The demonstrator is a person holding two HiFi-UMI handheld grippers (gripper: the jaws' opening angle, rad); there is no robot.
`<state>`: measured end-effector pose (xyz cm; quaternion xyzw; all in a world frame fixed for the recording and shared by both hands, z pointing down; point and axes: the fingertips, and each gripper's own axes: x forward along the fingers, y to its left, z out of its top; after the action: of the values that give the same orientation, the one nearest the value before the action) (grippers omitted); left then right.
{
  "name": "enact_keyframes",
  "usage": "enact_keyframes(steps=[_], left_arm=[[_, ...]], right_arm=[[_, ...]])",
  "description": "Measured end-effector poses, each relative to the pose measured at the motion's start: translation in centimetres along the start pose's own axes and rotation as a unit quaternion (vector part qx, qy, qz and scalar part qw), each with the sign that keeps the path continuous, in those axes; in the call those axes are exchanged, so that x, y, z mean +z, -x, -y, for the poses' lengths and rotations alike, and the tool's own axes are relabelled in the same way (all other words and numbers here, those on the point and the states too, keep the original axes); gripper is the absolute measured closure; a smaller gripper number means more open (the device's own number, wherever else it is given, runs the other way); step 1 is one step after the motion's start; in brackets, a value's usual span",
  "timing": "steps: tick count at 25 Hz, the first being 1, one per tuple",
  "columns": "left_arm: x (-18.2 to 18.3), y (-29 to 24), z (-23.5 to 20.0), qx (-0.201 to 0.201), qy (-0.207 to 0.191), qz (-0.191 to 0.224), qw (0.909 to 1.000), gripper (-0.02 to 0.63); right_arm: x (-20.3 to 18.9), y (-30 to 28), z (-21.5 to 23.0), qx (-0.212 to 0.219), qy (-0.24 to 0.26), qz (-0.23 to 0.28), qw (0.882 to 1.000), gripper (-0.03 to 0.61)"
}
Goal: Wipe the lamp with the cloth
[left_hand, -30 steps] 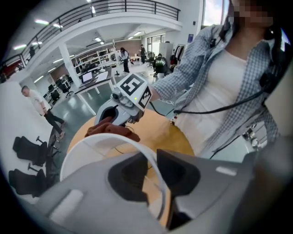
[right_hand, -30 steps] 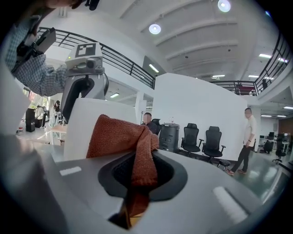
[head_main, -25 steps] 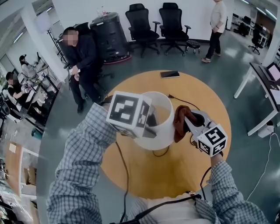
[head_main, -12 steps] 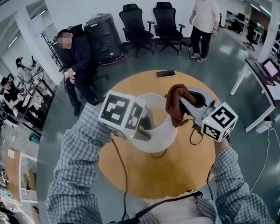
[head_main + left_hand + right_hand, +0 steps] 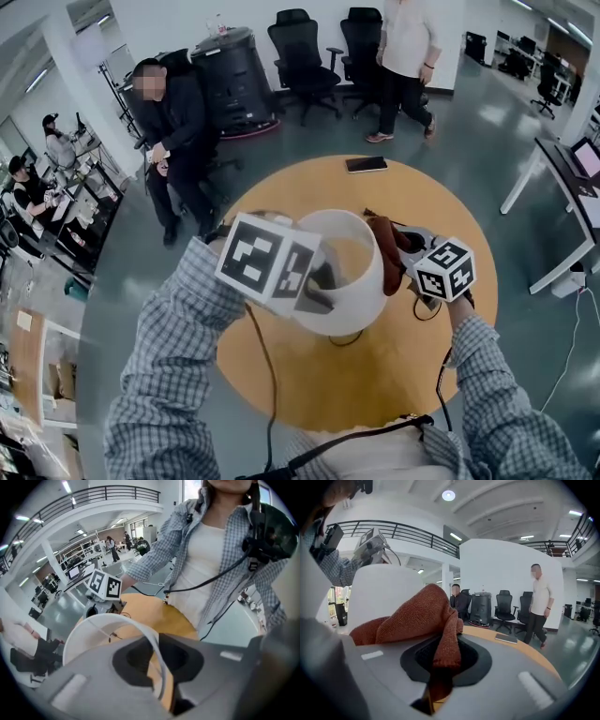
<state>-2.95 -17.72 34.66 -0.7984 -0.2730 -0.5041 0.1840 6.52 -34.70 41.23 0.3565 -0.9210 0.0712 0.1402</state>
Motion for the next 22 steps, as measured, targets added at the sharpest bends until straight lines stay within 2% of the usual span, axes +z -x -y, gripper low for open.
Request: enact_keyframes(steps=[2,4,10,13,16,18,20,22], left_arm=[[-0.2,0.0,-0.2,-0.001,-0.006,0.000,1.0000,0.571],[-0.1,-0.1,-0.3,-0.010,-0.015,-0.004,0.9998,0.571],[0.1,-0.1,0.0,-0.049,-0.035,-0.023,0.9979,0.574],[0.4,-0.1,0.0,-0.052,-0.033,-0.022,0.9979,0.572],[0.6,-0.2,-0.3,-0.043,-0.027,-0.021,0.9985,0.568],[0.9,-0.3,-0.8,-0.028,-0.017,-0.017,0.9993,0.559],[1.1,-0.2,-1.4,-0.004,0.004,-0.008,0.9999,0.526],[1.3,0.3,-1.8,0.019,0.034,0.000,0.9992,0.494]], right_arm=[[-0.7,-0.2,0.3,-0.001,-0.001,-0.007,1.000,0.538],[0.1,0.2,0.5,0.002,0.001,0.013,1.000,0.538],[6.5,1.4,0.5,0.035,0.030,0.092,0.995,0.537],[9.1,1.2,0.1,0.050,0.029,0.125,0.990,0.537],[7.9,-0.2,-0.1,0.052,0.019,0.105,0.993,0.537],[6.2,-0.8,0.4,0.042,-0.006,0.095,0.995,0.540],[4.7,-0.8,0.9,0.029,-0.028,0.089,0.995,0.540],[3.1,-0.7,0.9,0.020,-0.028,0.069,0.997,0.540]])
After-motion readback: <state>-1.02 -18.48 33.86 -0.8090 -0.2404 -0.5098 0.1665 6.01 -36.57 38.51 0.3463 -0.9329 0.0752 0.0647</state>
